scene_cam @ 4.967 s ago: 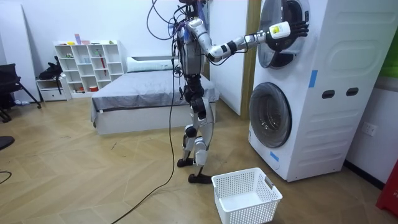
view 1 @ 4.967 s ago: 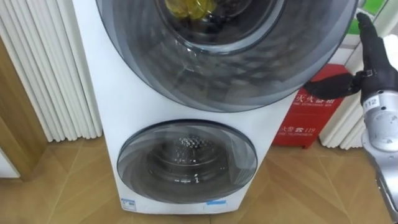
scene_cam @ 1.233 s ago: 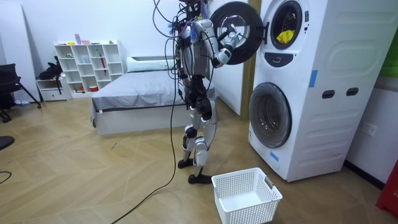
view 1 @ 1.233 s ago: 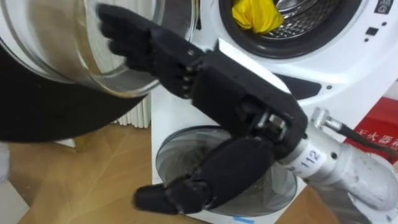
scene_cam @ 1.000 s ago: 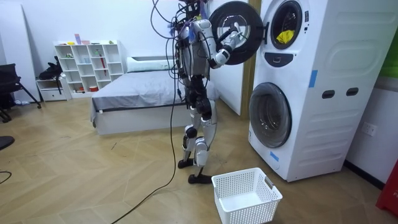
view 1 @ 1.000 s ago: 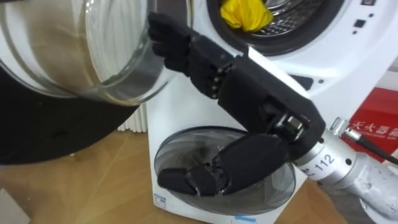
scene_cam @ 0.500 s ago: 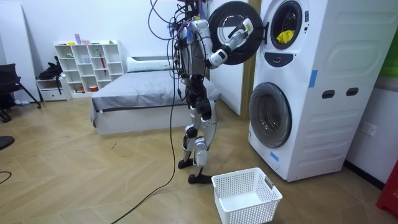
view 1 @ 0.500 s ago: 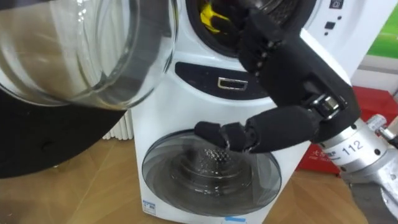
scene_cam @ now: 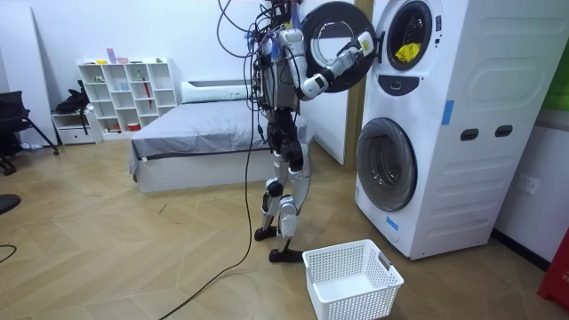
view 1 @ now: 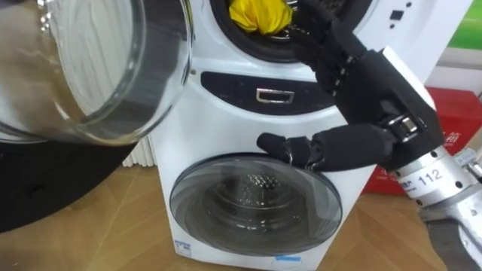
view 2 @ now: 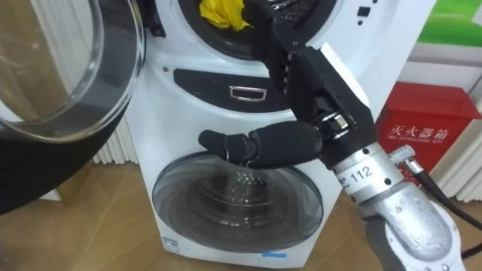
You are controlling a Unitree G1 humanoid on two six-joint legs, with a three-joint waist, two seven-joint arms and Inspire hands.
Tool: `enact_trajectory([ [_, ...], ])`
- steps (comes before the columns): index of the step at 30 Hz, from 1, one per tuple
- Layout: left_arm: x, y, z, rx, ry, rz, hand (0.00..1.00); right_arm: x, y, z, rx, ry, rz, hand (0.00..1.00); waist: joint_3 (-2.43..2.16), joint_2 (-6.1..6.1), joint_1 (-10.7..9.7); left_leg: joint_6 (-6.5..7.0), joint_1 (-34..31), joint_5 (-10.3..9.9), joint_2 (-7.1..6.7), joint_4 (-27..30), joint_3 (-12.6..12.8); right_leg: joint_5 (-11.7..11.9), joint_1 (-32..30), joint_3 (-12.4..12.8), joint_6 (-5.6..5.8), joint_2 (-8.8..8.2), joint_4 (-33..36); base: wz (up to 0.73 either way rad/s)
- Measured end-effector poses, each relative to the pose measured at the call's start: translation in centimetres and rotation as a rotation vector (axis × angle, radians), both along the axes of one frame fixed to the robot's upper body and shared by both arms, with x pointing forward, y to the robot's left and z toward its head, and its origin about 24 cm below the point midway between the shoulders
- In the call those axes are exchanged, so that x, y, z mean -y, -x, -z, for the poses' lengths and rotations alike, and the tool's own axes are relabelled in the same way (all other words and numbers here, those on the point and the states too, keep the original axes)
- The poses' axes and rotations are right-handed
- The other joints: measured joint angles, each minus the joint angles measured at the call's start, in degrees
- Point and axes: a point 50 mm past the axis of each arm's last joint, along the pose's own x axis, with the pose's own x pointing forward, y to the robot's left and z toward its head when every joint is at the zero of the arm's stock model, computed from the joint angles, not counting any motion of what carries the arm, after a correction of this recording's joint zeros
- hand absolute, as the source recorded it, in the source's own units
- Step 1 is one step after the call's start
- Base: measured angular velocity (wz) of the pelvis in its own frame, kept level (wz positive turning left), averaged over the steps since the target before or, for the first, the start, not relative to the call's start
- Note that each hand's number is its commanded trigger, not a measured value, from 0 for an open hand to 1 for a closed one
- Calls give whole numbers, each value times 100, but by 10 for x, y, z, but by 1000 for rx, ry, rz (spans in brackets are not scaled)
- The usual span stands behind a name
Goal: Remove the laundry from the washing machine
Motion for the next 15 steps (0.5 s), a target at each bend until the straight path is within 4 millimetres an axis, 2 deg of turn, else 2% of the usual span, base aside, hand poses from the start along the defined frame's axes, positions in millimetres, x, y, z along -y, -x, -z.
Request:
enact_trajectory([
  [3, 0, -1, 0, 1, -1, 4, 0, 2, -4, 4, -15, 25, 26, 0, 5, -81, 9, 0, 20, 0, 0, 0, -3, 0, -1, -2, 0, -1, 3, 0],
  [5, 0, -1, 0, 0, -1, 4, 0, 5, -9, 13, -50, 31, 63, 0, 28, -149, 46, 0, 40, 0, 0, 1, -2, 1, 10, 0, -1, 0, 8, 0],
  [7, 0, -1, 0, -2, -1, 3, 0, 6, -11, 16, -68, 21, 84, 0, 20, -180, 119, 0, 36, 0, 0, 1, -3, 3, 1, 8, -3, -1, 11, 0],
  [12, -1, -2, 0, -11, -8, 0, 0, 9, -21, 15, -57, 17, 177, 0, 27, -171, 245, 0, -16, 0, -2, 26, -1, 1, -24, 22, -3, -4, 41, 0],
  [15, -2, -3, -1, -13, -14, 6, 0, 12, -23, 13, -43, 22, 237, 0, 28, -175, 305, -5, -166, -96, 32, 300, 0, -134, -137, 13, -26, 25, 242, 6],
])
